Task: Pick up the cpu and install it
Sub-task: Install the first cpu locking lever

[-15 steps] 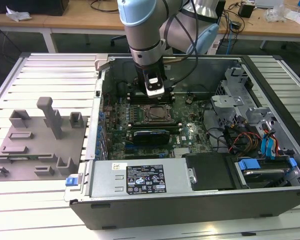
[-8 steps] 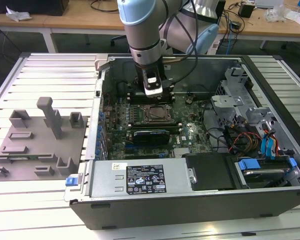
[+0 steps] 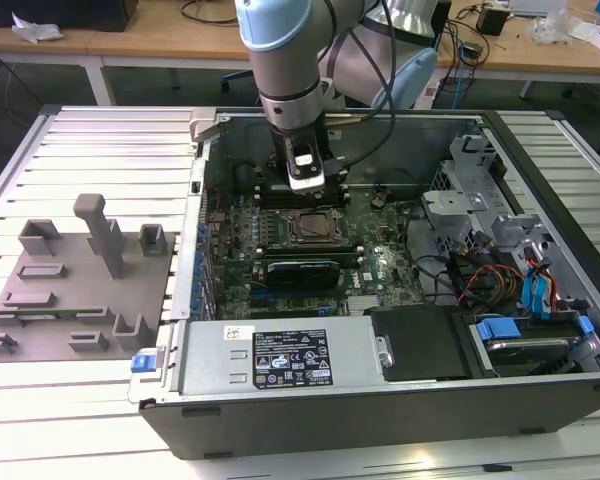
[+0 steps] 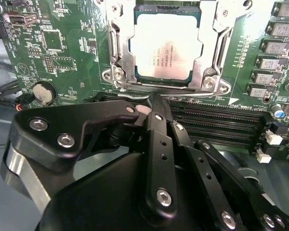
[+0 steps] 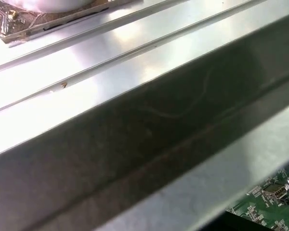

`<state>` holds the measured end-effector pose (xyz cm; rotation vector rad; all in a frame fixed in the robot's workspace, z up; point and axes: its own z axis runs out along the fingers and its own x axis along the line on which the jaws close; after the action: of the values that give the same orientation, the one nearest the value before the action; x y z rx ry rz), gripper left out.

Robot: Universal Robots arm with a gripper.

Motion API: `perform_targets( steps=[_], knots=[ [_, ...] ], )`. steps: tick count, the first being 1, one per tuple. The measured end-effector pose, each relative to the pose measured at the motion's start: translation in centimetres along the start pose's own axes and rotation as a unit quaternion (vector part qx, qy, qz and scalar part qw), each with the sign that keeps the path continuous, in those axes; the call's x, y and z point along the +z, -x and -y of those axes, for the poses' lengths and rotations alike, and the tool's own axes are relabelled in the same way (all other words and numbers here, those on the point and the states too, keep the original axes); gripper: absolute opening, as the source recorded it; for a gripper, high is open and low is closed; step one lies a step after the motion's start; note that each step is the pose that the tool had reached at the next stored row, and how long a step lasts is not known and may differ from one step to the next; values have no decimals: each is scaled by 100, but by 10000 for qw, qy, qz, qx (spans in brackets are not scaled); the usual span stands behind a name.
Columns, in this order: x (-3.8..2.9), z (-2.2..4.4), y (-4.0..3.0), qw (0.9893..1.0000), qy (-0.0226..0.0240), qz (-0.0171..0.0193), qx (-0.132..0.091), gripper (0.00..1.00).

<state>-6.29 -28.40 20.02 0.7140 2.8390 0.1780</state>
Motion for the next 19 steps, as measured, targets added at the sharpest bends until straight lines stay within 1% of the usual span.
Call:
perform_targets(
  steps=[8,12,15,19],
  knots=[
    [25,-13,29,10000,-35,16,-18,11],
    [44,-26,53,10000,-28,17,-25,11],
    [52,-37,77,10000,-32,16,-29,11],
    [52,-39,81,10000,-24,11,-28,11]
  ],
)
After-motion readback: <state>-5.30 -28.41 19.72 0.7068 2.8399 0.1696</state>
